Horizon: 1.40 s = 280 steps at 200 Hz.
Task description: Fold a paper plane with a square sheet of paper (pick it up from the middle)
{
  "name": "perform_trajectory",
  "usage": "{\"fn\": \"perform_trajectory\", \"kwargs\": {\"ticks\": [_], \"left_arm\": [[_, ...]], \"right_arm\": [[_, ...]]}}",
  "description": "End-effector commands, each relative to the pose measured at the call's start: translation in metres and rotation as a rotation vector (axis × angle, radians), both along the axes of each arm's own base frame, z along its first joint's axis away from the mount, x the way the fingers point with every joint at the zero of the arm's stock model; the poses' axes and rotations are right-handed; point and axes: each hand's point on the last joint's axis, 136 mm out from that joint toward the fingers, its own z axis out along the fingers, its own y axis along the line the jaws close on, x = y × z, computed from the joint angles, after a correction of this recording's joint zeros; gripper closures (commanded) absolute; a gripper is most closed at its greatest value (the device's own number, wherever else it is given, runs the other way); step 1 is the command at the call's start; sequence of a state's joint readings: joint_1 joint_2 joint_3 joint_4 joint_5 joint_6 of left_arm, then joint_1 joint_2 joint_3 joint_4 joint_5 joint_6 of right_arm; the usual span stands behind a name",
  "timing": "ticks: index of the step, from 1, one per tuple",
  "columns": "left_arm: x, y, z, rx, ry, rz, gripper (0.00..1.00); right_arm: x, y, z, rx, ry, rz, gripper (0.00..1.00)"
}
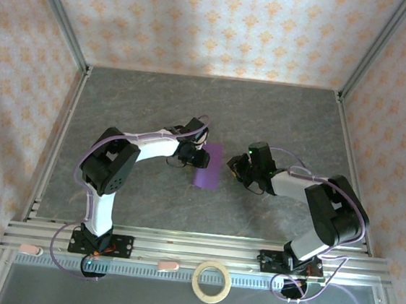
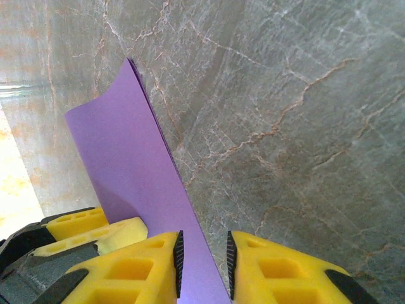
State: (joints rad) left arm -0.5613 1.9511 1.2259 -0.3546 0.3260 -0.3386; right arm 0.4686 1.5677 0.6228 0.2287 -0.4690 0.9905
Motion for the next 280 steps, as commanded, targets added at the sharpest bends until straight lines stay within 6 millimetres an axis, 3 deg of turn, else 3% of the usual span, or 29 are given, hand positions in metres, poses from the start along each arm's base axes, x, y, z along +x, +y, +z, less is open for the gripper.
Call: {"fn": "perform_trajectory", "kwargs": {"ticks": [1, 148, 222, 280], "left_arm": [[0.006, 0.039, -0.047, 0.166, 0.013, 0.057, 0.56], [0.003, 0.039, -0.050, 0.160, 0.022, 0.063, 0.56], [0.004, 0.039, -0.050, 0.161, 0.021, 0.059, 0.56], [0.004, 0.039, -0.050, 0.161, 0.021, 0.056, 0.56]], "right_arm": [[0.008, 0.005, 0.006, -0.002, -0.029, 0.015, 0.73], [0.008, 0.013, 0.011, 0.019, -0.050, 0.038, 0.73], [0.022, 0.054, 0.019, 0.072, -0.079, 0.135, 0.99], [0.025, 0.065, -0.004, 0.036, -0.012, 0.167, 1.00]]}}
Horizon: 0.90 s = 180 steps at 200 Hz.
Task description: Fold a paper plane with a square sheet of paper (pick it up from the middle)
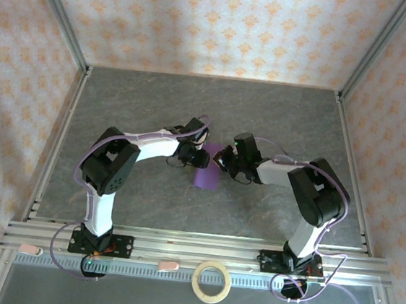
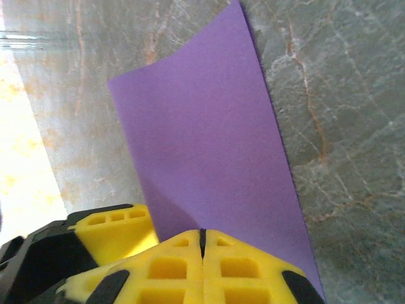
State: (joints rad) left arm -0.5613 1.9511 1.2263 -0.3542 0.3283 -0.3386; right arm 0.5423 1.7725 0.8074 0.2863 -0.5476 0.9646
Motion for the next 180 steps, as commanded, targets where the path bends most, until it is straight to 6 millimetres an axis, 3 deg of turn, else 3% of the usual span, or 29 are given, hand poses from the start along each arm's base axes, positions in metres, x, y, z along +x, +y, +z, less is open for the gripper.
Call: {"fn": "perform_trajectory", "kwargs": {"ticks": [1, 36, 91, 129, 133, 157, 180], "left_arm": [[0.004, 0.039, -0.051, 0.163, 0.021, 0.057, 0.56], [0.003, 0.039, -0.052, 0.162, 0.023, 0.056, 0.56], [0.005, 0.029, -0.039, 0.099, 0.017, 0.065, 0.54], [0.014, 0.008, 0.009, -0.057, -0.032, 0.099, 0.42], [0.017, 0.006, 0.025, -0.084, -0.062, 0.104, 0.41], [0.024, 0.010, 0.060, -0.155, -0.118, 0.159, 0.36], [0.025, 0.016, 0.081, -0.245, -0.146, 0.206, 0.36]], "right_arm": [[0.002, 0.004, -0.004, -0.021, 0.009, 0.020, 1.00], [-0.004, 0.003, -0.018, -0.043, 0.042, 0.033, 1.00], [-0.033, -0.033, -0.065, -0.244, 0.144, 0.052, 1.00], [-0.037, -0.039, -0.066, -0.288, 0.130, 0.146, 1.00], [-0.037, -0.040, -0.065, -0.291, 0.126, 0.158, 1.00], [-0.035, -0.053, -0.064, -0.330, 0.102, 0.203, 1.00], [-0.035, -0.060, -0.062, -0.337, 0.074, 0.264, 1.00]]}}
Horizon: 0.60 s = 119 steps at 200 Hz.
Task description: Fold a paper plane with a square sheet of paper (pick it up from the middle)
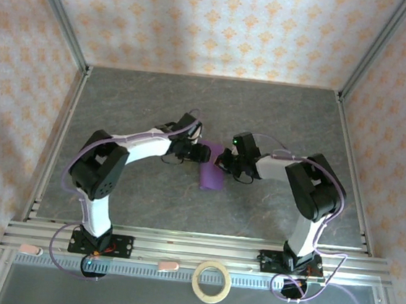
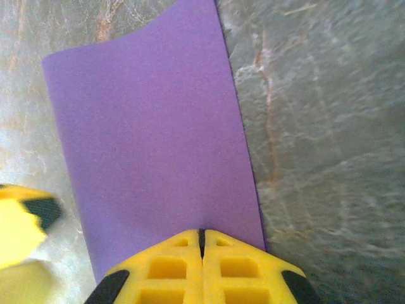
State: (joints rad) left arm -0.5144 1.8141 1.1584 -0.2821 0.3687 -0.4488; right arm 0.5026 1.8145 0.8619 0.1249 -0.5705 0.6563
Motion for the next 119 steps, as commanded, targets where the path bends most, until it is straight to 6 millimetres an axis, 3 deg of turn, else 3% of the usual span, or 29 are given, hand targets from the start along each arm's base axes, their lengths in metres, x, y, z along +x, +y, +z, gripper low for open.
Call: {"fn": "perform_trajectory", "kwargs": {"ticks": [1, 24, 72, 96, 119], "left_arm": [[0.014, 0.006, 0.039, -0.111, -0.089, 0.086, 0.36], [0.009, 0.001, 0.052, -0.228, -0.095, 0.085, 0.49], [-0.006, -0.041, 0.066, -0.539, 0.008, -0.012, 1.00], [-0.004, -0.052, 0.069, -0.626, 0.043, -0.011, 1.00], [-0.006, -0.061, 0.059, -0.617, 0.088, -0.026, 1.00]], "right_arm": [[-0.032, -0.043, -0.040, -0.181, 0.117, 0.062, 1.00], [-0.029, -0.055, -0.042, -0.209, 0.122, 0.090, 1.00], [-0.034, -0.056, -0.046, -0.154, 0.168, 0.121, 1.00], [-0.035, -0.058, -0.050, -0.162, 0.182, 0.109, 1.00], [-0.035, -0.059, -0.049, -0.165, 0.180, 0.096, 1.00]]}}
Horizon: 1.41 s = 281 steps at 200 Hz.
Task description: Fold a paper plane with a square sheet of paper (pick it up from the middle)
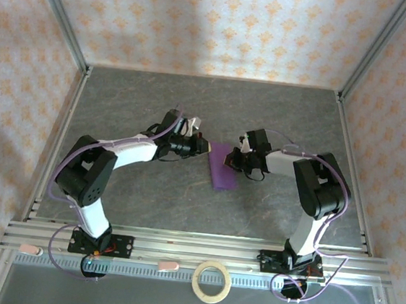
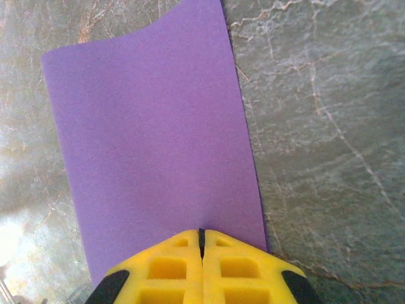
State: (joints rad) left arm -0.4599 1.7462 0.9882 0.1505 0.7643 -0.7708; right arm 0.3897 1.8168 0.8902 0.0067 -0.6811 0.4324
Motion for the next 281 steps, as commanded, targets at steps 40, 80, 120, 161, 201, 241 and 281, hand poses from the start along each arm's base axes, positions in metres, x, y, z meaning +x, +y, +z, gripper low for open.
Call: {"fn": "perform_trajectory", "kwargs": {"ticks": [40, 80, 120, 161, 201, 241, 281], "left_arm": [[-0.008, -0.040, -0.018, -0.054, 0.086, -0.090, 1.00], [-0.006, -0.047, -0.031, -0.033, 0.112, -0.096, 1.00], [-0.004, -0.046, -0.054, 0.027, 0.156, -0.109, 1.00], [-0.014, -0.034, -0.087, 0.132, 0.205, -0.123, 1.00], [-0.034, 0.003, -0.125, 0.266, 0.261, -0.096, 1.00], [-0.030, 0.017, -0.117, 0.308, 0.227, -0.088, 1.00], [0.002, -0.007, -0.067, 0.208, 0.116, -0.103, 1.00]], "right_arm": [[-0.038, -0.029, -0.048, -0.147, 0.187, -0.035, 1.00], [-0.039, -0.030, -0.049, -0.148, 0.189, -0.041, 1.00], [-0.041, -0.031, -0.050, -0.149, 0.191, -0.044, 1.00], [-0.043, -0.032, -0.052, -0.148, 0.195, -0.050, 1.00], [-0.045, -0.034, -0.055, -0.157, 0.203, -0.059, 1.00], [-0.046, -0.036, -0.056, -0.167, 0.204, -0.065, 1.00], [-0.045, -0.036, -0.055, -0.167, 0.201, -0.071, 1.00]]}}
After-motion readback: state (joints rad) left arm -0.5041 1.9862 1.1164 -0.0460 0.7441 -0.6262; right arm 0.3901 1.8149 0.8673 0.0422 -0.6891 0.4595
